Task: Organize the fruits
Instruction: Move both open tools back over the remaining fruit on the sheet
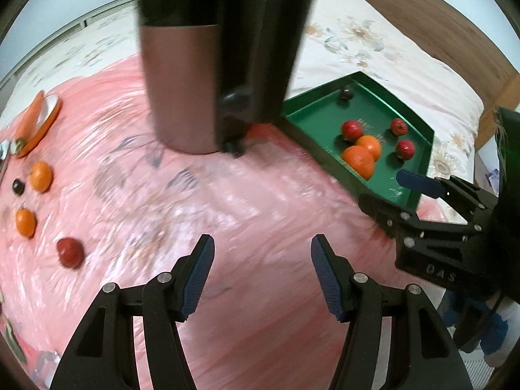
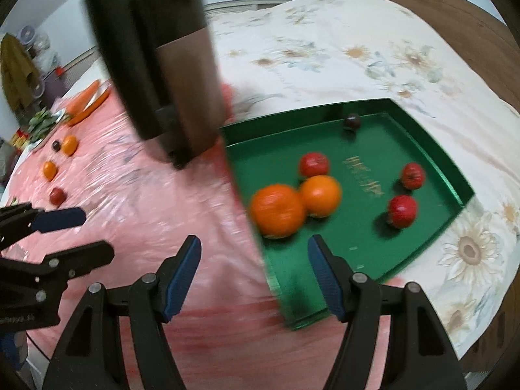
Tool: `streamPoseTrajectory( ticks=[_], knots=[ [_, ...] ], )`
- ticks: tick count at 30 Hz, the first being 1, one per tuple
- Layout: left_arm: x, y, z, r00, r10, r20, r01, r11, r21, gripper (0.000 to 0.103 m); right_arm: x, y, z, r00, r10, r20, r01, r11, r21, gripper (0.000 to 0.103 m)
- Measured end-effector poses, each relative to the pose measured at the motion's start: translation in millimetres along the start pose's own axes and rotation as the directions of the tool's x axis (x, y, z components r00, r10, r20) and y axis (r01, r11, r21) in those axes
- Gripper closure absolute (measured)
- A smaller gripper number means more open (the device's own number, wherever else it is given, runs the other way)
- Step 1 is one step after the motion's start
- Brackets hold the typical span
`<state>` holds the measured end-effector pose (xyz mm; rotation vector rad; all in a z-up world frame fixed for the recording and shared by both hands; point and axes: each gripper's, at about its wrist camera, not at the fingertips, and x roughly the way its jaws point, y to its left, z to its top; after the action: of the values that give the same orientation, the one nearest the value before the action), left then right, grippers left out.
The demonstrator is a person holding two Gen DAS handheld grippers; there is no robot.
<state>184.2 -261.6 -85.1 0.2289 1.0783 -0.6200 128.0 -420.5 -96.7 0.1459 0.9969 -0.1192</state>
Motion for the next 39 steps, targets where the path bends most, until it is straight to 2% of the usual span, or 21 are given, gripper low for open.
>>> streamPoseTrajectory(
  ticks=[13, 26, 34, 39],
  knots=[
    [-31, 73, -41, 0.995, 0.098, -0.008, -0.098, 0.989, -0.114, 0.048, 9, 90, -2, 0.99, 0.14, -0.035, -0.143, 0.984, -0.104, 0.0],
    [-61, 161, -82, 0.976, 0.218, -0.023, -0.217, 0.948, -0.233, 0.048, 21, 198, 8, 0.947, 0.315, -0.068, -0.322, 0.916, -0.24, 0.0],
    [-72, 235, -70, 0.961, 0.276, 0.011, -0.257, 0.908, -0.331, 0.048, 39, 246, 24, 0.919, 0.385, -0.08, -0.392, 0.881, -0.266, 0.0],
    [-62, 268, -48, 0.961, 0.275, 0.028, -0.25, 0.909, -0.334, 0.048, 56, 262, 30, 0.915, 0.393, -0.094, -0.404, 0.884, -0.235, 0.0]
  ],
)
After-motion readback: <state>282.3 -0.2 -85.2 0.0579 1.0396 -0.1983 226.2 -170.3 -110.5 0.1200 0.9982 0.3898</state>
